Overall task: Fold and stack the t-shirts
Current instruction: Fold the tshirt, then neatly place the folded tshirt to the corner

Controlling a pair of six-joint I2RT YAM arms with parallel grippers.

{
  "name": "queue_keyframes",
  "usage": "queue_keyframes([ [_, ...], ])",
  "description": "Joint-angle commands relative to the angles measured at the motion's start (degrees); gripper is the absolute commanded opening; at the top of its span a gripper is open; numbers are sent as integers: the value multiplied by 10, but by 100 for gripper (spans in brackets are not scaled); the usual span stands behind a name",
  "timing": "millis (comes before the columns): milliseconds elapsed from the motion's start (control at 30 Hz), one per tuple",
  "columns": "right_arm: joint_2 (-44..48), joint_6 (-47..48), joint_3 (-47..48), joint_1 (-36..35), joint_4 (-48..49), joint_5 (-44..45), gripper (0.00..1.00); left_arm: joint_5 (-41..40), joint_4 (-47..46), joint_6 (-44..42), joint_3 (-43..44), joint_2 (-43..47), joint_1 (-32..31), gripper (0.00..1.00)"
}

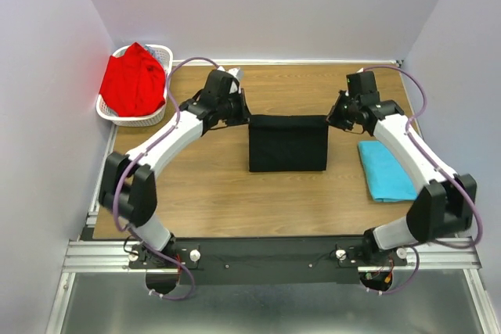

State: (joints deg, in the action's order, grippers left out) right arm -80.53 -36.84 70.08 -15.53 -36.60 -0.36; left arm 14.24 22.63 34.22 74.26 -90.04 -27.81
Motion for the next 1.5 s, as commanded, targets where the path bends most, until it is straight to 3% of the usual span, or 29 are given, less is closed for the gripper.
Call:
queue_keyframes([
  [0,-75,14,36,37,58,-49,1,46,-73,-4,50,-79,21,0],
  [33,-96,15,48,51,64,-53,2,53,-78,-4,84,-127,24,0],
  [100,-161,13,66,64,77,-62,18,48,-87,-3,119,-175,32,3],
  [133,-186,15,77,71,91,-78,28,53,-98,0,133,-219,36,11],
  [167,-211,18,111,80,92,-72,47,49,-108,4,165,-240,40,21],
  [200,-266,26,130,82,98,-68,55,46,-108,9,180,-268,52,24],
  [300,-333,58,210,85,96,-62,75,46,-145,24,197,-275,71,36],
  [400,-334,72,214,86,97,-58,84,17,-141,21,193,-255,73,43],
  [733,-233,94,58,84,133,-24,85,-44,-125,19,107,-199,51,36],
  [933,-270,105,62,84,165,-31,82,-64,-104,5,128,-247,20,37],
  [1100,-320,103,110,84,170,-27,63,-70,-96,2,143,-268,7,37],
  [1200,-349,99,124,83,168,-39,63,-75,-95,1,132,-265,1,37],
  [1467,-265,91,53,83,178,-4,77,-92,-109,-2,82,-227,-5,35],
])
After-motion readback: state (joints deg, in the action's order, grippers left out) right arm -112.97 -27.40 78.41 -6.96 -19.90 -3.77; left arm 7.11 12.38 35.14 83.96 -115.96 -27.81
